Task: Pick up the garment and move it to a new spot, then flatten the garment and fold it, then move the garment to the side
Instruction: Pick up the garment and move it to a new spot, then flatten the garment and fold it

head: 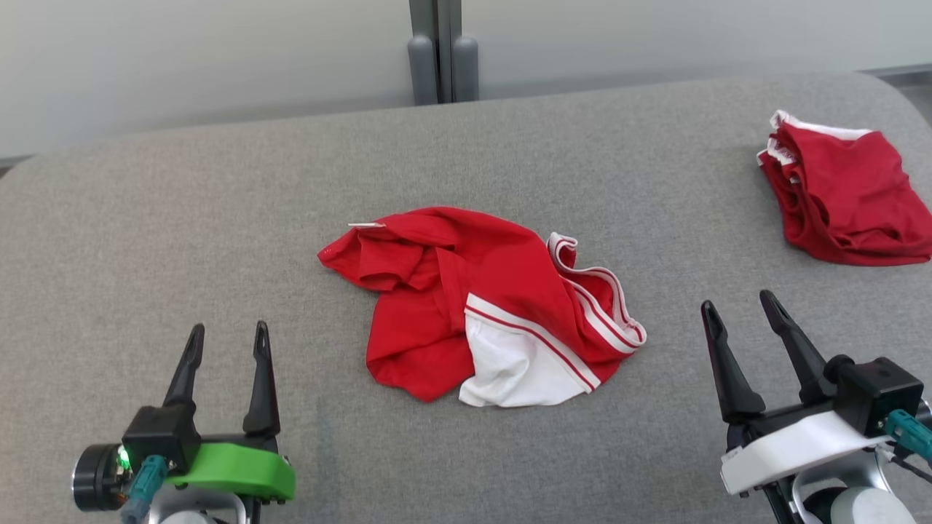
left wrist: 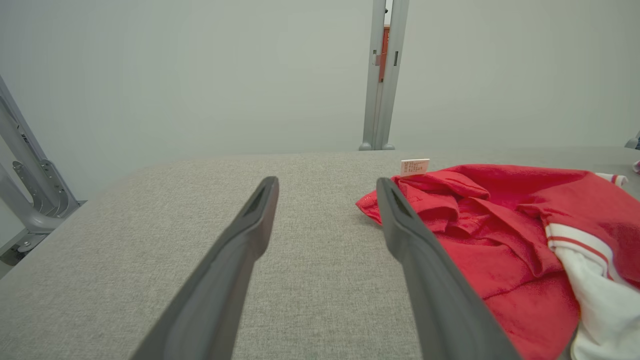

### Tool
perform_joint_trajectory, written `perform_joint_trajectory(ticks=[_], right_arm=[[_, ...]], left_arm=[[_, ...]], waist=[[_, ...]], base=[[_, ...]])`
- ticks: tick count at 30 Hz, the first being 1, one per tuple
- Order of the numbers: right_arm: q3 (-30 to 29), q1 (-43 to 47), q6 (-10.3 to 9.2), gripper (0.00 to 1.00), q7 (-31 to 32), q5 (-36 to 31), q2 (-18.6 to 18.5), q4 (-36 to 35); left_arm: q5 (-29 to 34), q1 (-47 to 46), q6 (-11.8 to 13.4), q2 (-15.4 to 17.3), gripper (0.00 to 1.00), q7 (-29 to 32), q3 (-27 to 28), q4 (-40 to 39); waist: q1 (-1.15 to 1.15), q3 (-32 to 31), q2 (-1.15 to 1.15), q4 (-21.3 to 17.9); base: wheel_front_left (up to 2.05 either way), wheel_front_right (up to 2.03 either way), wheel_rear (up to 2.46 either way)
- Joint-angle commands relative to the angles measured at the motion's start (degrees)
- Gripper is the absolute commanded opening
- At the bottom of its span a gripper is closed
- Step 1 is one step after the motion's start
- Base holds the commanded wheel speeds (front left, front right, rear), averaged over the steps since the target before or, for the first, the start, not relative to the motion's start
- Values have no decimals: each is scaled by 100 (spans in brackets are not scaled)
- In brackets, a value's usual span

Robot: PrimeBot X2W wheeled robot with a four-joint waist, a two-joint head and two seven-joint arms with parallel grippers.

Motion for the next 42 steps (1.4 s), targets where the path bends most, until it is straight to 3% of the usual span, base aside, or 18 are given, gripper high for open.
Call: perform_joint_trajectory(ticks=[1,30,35,42], right_arm=[[-14,112,-7,100,18,-58,17,-21],[34,189,-7,100,161,-192,16,-183],[432,12,-7,100,258,-126,-159,-46],[1503,-404,-8,100,358,44,-358,635]], left_arm=[[-6,134,4,-10,100,-17,-7,11],[-18,-19,-20,47,100,-11,-102,-23],[96,-311,-24,-12,100,-14,-164,-266],[255,-835,-80,-133,100,-15,-265,-515]], waist=[[0,-235,0,-38],[0,-191,0,21],[0,188,0,175],[0,780,0,487]], base=[[0,0,0],[0,0,0],[0,0,0],[0,0,0]])
